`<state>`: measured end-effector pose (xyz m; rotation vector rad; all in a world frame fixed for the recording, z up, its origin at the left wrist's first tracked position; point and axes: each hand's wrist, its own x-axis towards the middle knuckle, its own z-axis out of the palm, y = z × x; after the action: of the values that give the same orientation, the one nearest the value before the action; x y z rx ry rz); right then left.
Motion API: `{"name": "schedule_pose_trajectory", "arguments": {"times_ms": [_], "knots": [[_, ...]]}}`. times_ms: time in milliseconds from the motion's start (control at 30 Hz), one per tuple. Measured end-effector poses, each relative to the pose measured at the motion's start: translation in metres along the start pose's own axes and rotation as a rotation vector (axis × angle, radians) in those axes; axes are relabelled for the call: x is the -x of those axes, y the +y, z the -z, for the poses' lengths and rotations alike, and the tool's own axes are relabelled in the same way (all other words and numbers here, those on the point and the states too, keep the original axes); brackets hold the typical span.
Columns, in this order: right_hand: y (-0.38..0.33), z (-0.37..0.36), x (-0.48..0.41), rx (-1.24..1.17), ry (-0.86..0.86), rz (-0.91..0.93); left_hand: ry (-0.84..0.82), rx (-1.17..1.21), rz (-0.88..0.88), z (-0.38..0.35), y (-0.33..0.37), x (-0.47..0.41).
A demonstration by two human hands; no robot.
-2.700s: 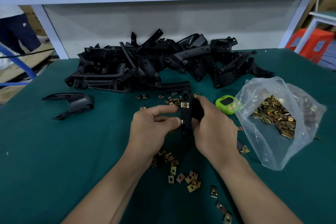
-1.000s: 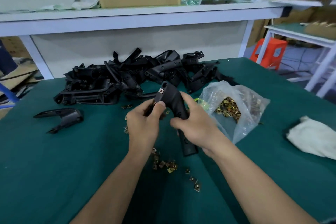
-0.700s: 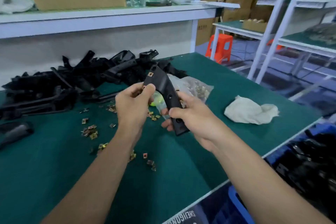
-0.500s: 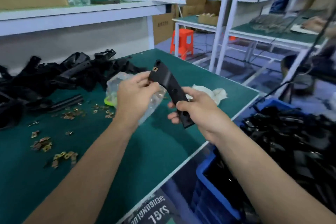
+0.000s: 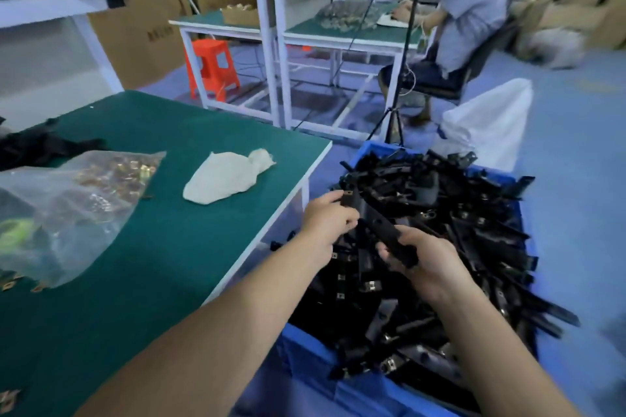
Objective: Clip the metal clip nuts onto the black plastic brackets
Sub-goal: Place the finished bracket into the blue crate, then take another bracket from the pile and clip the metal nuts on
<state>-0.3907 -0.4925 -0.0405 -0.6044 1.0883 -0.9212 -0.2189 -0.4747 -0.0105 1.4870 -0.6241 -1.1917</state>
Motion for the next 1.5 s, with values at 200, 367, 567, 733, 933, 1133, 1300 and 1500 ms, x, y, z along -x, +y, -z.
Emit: {"name": "schedule_pose_trajectory", "arguments": {"times_ms": [200, 367, 567, 733, 933, 1133, 1300, 1500], "knots": [[0.003, 0.046, -0.038, -0.156, 0.305, 0.013, -0.322, -0.600, 0.104, -0.047, -0.036, -0.023], [0.015, 0.058, -0.072, -0.105, 0.408, -0.037, -0.346, -0.711, 0.128, -0.053, -0.046, -0.029], [0.037, 0.065, -0.071, 0.048, 0.416, -0.015, -0.379, -0.836, 0.140, -0.044, -0.060, -0.039], [0.035, 0.062, -0.041, 0.568, 0.593, 0.289, -0.287, -0.715, 0.019, -0.033, -0.064, -0.037], [0.026, 0.023, -0.006, 0.627, 0.463, 0.470, -0.270, -0.702, -0.188, -0.009, -0.041, -0.023], [0.007, -0.081, 0.014, 0.698, 0.165, 0.637, -0.107, -0.649, -0.365, 0.052, 0.043, 0.009], [0.012, -0.199, 0.041, 0.716, -0.158, 0.708, 0.371, -0.698, -0.529, 0.130, 0.097, 0.054], [0.051, -0.331, 0.107, 0.713, -0.545, 0.839, 0.826, -0.659, -0.625, 0.261, 0.114, 0.115]]}}
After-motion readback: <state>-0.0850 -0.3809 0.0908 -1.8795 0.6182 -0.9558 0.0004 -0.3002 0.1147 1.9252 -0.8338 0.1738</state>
